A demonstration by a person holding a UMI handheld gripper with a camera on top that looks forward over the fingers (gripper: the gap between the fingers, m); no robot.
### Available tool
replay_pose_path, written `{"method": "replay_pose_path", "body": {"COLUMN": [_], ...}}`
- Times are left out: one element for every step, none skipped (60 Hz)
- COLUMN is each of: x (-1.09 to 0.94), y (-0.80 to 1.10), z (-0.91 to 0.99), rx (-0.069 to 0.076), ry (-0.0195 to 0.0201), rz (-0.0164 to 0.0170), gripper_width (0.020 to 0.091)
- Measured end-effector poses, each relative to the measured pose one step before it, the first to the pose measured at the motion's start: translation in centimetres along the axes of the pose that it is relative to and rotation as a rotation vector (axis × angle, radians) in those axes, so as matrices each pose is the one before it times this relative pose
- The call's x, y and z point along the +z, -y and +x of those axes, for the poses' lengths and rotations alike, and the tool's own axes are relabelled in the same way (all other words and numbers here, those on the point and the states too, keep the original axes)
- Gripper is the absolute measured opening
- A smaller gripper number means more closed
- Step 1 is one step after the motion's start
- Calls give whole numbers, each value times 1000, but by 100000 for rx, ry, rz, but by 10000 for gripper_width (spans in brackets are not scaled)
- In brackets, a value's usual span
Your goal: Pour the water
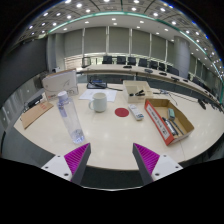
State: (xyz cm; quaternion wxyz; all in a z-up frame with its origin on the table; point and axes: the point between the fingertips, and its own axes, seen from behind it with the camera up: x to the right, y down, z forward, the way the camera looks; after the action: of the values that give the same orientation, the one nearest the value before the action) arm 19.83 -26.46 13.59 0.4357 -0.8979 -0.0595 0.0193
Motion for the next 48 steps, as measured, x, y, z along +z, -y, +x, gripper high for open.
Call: {"method": "replay_pose_path", "body": {"x": [285, 270, 303, 322, 346, 352, 408, 437, 459, 457, 493, 497, 552, 566, 590, 609, 642, 620, 632, 610, 613, 583, 593, 596, 570, 549, 630, 498, 478, 483, 459, 427, 353, 404, 326, 310, 591, 59, 49, 24, -20, 13, 45, 16, 9, -15, -27, -46], "y": [-171, -110, -51, -34, -32, -22, -8, 15, 64, 93, 129, 161, 165, 147, 142, 178, 209, 250, 211, 220, 185, 203, 172, 163, 182, 169, 201, 215, 164, 125, 132, 148, 115, 55, 0, -32, -32, -86, 247, 157, 40, -3, 91, -4, 17, 24, 22, -57], "z": [-945, -947, -901, -872, -881, -925, -899, -884, -856, -790, -724, -667, -624, -534, -507, -437, -371, -314, -243, -203, -178, -205, -175, -199, -147, -161, -107, -172, -101, -21, 28, 83, 60, 69, 92, 26, 114, -45, -142, -129, -219, -111, -58, 8, 2, -14, 4, 12], "rx": [-229, -257, -229, -234, -265, -292, -324, -331, -277, -229, -182, -100, -111, -58, -28, -8, 41, 88, 207, 257, 317, 347, 328, 371, 417, 442, 451, 353, 253, 112, 16, -78, -93, -140, -269, -310, -261, -281, 153, 13, -138, -23, -100, -239, -348, -398, -541, -556], "ry": [749, 685, 550, 422, 536, 680, 731, 751, 694, 567, 416, 299, 193, 61, -103, -244, -380, -543, -764, -811, -756, -656, -554, -467, -423, -386, -337, -325, -451, -443, -621, -853, -946, -902, -686, -435, -194, -238, 199, 321, 233, 261, 23, -129, -259, -307, -321, -317], "rz": [158, 408, 598, 666, 670, 567, 515, 544, 694, 802, 825, 925, 938, 847, 826, 907, 1007, 1061, 1069, 1025, 1027, 976, 871, 864, 871, 851, 939, 779, 887, 752, 700, 744, 673, 482, 290, 149, 285, -19, 1135, 562, -295, -30, 322, -50, 15, 19, -27, 32], "gripper_width": [863, 863, 862, 863, 864, 863, 864, 862, 863, 864, 863, 864, 864, 864, 864, 864, 864, 864, 863, 863, 865, 863, 862, 861, 857, 853, 846, 839, 825, 806, 782, 756, 725, 687, 646, 601, 544, 520, 519, 509, 489, 483, 468, 450, 436, 416, 404, 393]}}
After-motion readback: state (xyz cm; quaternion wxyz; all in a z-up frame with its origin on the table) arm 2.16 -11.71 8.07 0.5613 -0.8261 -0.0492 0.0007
